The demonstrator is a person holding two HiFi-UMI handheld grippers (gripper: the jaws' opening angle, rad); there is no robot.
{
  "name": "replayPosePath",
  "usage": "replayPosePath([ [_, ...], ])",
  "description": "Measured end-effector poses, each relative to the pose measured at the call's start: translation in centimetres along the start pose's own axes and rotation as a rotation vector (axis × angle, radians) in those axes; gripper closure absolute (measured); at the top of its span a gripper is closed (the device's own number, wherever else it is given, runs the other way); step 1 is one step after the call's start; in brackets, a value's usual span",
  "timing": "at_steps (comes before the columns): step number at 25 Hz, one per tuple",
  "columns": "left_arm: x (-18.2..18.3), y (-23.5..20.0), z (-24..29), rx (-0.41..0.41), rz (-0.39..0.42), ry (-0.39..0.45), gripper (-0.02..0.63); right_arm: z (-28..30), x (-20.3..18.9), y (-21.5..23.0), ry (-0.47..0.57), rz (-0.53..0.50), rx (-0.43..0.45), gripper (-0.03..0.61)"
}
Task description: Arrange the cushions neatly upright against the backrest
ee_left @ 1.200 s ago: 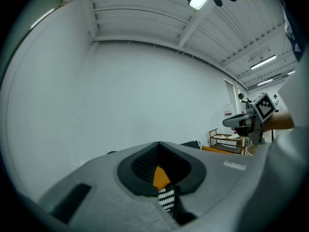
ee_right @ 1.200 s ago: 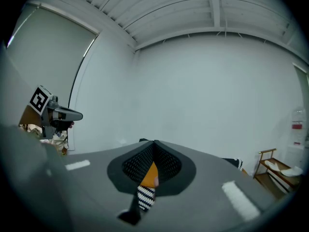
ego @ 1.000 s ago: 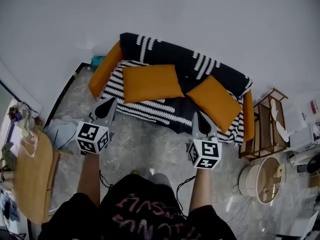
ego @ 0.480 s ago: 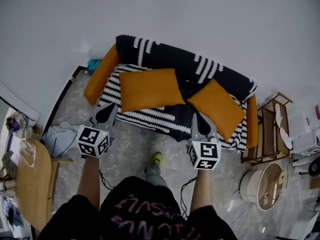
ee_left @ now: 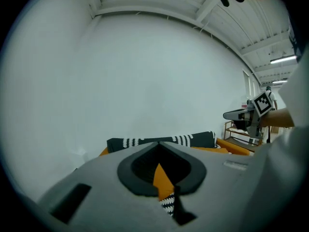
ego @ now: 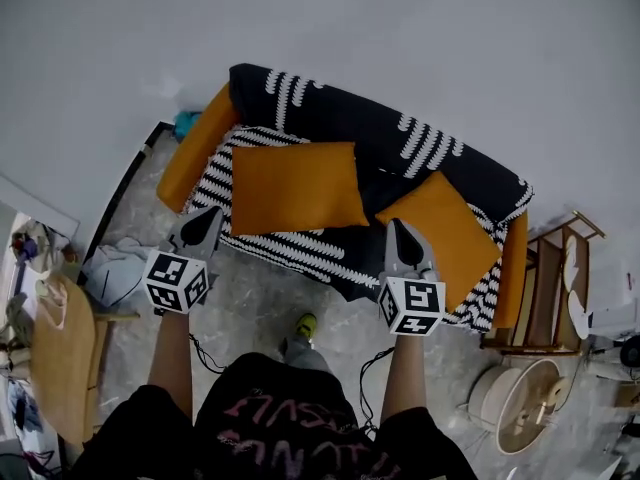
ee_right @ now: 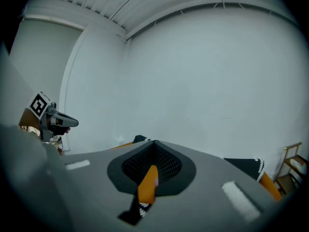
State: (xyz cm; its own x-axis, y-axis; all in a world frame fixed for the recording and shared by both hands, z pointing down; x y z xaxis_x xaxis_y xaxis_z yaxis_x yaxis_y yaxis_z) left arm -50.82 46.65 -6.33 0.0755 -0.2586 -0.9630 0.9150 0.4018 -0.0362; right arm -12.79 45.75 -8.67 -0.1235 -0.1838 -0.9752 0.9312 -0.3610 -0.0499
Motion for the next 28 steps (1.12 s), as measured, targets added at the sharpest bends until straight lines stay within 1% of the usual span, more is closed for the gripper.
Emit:
replayPosePath([
  [2, 0.5, 0.3, 1.6, 0.016, -0.004, -0.005, 0.614, 1.7, 0.0, 2.0, -0.003, 0.005, 0.008, 0.569],
  [5, 0.8, 0.3, 3.5, 0.037, -0.014, -0.019, 0.614, 4.0, -0.2, 3.9, -0.02, 0.015, 0.018, 0.569],
  [13, 0.5, -1.2, 7.1, 0.081, -0.04, -0.044, 0.614, 8.8, -1.1, 6.5, -0.073, 0.034, 0.049, 0.57],
  [20, -0.8, -4.4, 11.6, 0.094, -0.079, -0.073, 0.614, 14.1, -2.2, 7.3, -0.117, 0.033, 0.076, 0.569],
  [25, -2.7, -7.6, 16.6, 0.114, -0.091, -0.118, 0.614, 20.2, -3.8, 8.0, -0.175, 0.023, 0.086, 0.569],
  [28, -4.8, -9.9, 19.4, 0.112, -0.132, -0.166, 0.614, 23.9, -5.3, 7.8, -0.228, 0.011, 0.098, 0.569],
])
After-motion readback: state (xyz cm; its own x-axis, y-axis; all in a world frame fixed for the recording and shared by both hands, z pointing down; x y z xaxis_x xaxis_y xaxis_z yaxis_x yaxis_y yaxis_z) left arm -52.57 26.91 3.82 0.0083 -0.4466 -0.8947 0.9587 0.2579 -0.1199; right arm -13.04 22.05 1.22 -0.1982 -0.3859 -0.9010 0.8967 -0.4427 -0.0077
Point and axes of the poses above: the fingertips, and each gripper's own axes: z forward along the fingers, y to its right, x out of its top, the point moved 9 cm from there along -z, backward along the fingers, and after that the axes turned 1 degree about x, right-handed, at the moved point
